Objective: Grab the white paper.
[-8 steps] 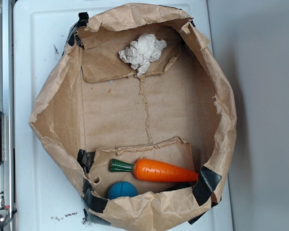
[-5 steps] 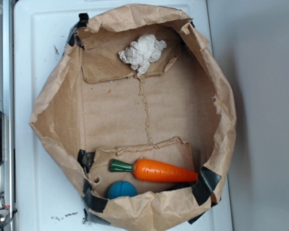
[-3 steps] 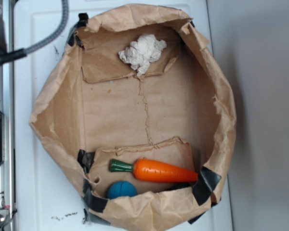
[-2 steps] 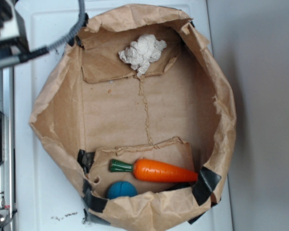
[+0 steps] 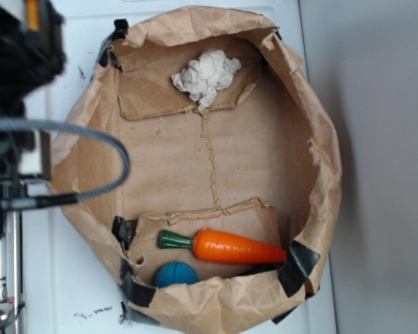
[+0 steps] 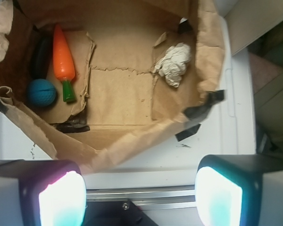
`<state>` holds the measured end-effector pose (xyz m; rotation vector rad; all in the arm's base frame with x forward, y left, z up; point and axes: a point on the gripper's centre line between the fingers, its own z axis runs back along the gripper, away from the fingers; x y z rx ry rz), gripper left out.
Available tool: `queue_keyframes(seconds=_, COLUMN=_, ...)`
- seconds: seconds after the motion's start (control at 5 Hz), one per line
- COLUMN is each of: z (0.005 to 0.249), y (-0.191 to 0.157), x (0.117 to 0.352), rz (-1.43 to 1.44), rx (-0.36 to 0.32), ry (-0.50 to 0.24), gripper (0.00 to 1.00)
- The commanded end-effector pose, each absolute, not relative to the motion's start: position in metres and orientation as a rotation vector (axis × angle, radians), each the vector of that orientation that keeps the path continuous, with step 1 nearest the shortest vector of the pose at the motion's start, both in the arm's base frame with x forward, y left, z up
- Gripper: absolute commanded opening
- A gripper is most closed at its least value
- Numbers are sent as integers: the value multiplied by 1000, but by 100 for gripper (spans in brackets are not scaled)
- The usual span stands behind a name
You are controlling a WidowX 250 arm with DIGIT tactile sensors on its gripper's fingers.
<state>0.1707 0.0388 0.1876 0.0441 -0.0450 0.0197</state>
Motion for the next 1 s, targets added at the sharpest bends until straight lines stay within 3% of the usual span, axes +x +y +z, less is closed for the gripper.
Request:
queue_keyframes(seconds=0.0, z=168, y=64, x=226, rz=74, rx=-9, ry=-11, gripper=100)
queue_keyframes(seconds=0.4, z=151, y=80, x=255, rz=193, rx=32, ry=-44, gripper=100)
queue_keyframes(seconds=0.8, z=151, y=80, x=255, rz=193, rx=32, ry=-44, gripper=100)
